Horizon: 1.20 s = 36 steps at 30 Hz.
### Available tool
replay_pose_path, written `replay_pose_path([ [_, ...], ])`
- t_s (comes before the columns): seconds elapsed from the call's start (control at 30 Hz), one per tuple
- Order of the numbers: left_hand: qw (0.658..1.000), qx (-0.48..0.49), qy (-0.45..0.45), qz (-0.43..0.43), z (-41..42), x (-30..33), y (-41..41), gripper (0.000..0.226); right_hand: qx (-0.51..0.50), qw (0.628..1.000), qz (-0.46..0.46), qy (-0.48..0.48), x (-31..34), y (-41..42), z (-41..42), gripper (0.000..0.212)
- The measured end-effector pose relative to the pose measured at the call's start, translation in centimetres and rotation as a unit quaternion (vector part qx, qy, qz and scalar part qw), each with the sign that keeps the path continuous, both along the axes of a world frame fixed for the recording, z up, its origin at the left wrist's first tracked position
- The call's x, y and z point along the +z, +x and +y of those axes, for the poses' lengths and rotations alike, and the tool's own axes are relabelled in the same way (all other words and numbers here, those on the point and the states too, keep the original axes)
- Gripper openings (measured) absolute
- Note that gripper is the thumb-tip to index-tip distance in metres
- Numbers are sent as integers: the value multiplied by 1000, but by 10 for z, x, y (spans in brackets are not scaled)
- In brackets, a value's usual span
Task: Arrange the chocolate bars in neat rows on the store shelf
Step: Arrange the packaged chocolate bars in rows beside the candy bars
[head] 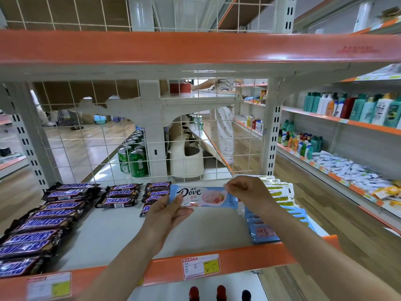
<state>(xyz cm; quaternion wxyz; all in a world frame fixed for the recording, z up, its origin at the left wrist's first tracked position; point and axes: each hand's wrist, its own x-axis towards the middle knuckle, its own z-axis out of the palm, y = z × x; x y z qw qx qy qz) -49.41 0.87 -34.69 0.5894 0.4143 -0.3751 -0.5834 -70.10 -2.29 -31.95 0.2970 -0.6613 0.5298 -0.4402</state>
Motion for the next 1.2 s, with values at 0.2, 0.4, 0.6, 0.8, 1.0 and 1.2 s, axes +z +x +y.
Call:
replay_pose_path([
  [0.2, 999, 21, -17, -24, 1, -1, 13, 14, 2, 999, -21, -41, -1, 5, -1, 9],
  [0.4, 999, 45, -12, -29, 1, -4, 17, 13, -6, 999, -53, -12, -6, 10, 2, 9],
  [0.6, 998, 55, 10, -4, -4, -11, 23, 6, 0, 988, -113, 104, -10, 13, 0, 4],
  [0.8, 996, 56, 23, -60, -15, -12, 29, 5, 15, 990, -82, 115, -18, 14, -8, 6],
  [1.0, 958, 99, 13, -270, -51, 5, 31, 17, -20, 995, -78, 66, -13, 23, -38, 2],
  [1.2, 869, 99, -20, -484, -105, 13, 37, 21, -77, 996, -37, 37, -9, 36, -87, 10],
])
